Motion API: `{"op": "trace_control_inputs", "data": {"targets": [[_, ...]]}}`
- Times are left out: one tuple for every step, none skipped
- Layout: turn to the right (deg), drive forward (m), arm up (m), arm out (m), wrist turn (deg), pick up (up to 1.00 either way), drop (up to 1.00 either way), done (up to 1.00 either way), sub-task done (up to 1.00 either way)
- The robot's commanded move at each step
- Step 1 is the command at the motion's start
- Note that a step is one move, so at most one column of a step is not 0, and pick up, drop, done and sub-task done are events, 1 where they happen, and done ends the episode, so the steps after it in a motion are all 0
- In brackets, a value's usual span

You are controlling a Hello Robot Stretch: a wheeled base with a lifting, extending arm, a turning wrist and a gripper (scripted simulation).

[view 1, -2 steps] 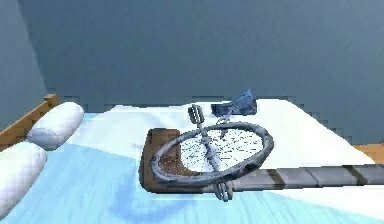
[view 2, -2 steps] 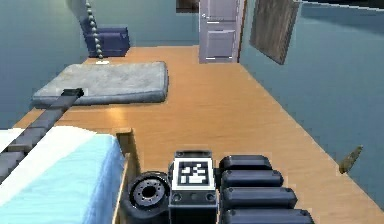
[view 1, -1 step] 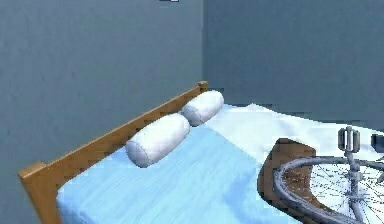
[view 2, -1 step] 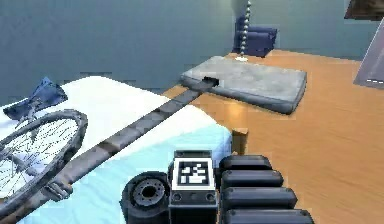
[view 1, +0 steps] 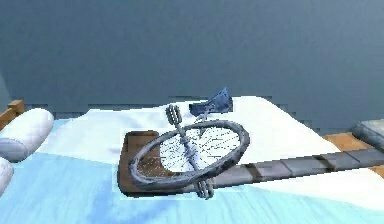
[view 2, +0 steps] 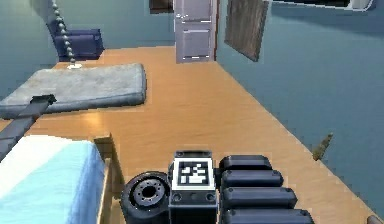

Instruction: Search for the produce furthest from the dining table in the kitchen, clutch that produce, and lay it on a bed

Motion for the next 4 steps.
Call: {"op": "trace_control_inputs", "data": {"targets": [[27.0,0.00,0.00,0.00,0.0,0.00,0.00,0.00,0.00],[-45.0,0.00,0.00,0.00,0.0,0.00,0.00,0.00,0.00],[-24.0,0.00,0.00,0.00,0.0,0.00,0.00,0.00,0.00],[45.0,0.00,0.00,0.00,0.0,0.00,0.00,0.00,0.00]]}}
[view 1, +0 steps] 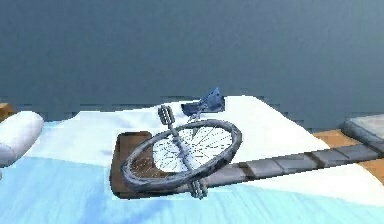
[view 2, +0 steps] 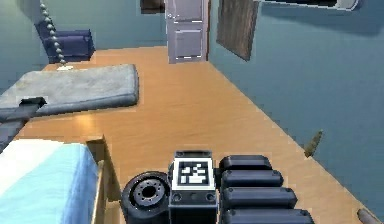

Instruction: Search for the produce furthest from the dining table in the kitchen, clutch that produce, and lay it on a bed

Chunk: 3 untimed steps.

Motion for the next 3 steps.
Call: {"op": "trace_control_inputs", "data": {"targets": [[15.0,0.00,0.00,0.00,0.0,0.00,0.00,0.00,0.00],[-45.0,0.00,0.00,0.00,0.0,0.00,0.00,0.00,0.00],[45.0,0.00,0.00,0.00,0.0,0.00,0.00,0.00,0.00]]}}
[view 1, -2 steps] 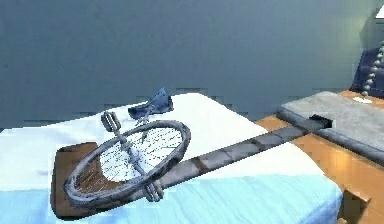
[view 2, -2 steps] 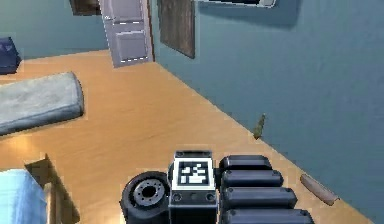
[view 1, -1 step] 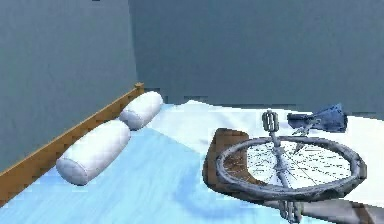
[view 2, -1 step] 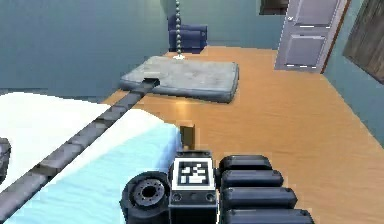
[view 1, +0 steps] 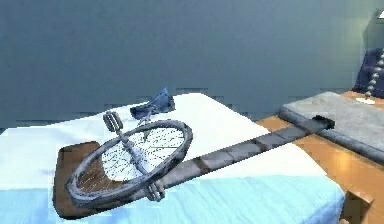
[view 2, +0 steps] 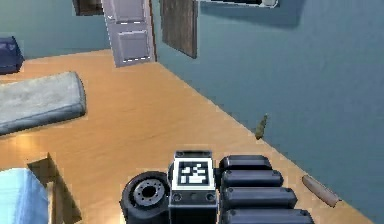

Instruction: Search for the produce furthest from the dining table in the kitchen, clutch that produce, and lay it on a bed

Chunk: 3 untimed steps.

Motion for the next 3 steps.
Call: {"op": "trace_control_inputs", "data": {"targets": [[45.0,0.00,0.00,0.00,0.0,0.00,0.00,0.00,0.00],[15.0,0.00,0.00,0.00,0.0,0.00,0.00,0.00,0.00],[0.0,0.25,0.00,0.00,0.0,0.00,0.00,0.00,0.00]]}}
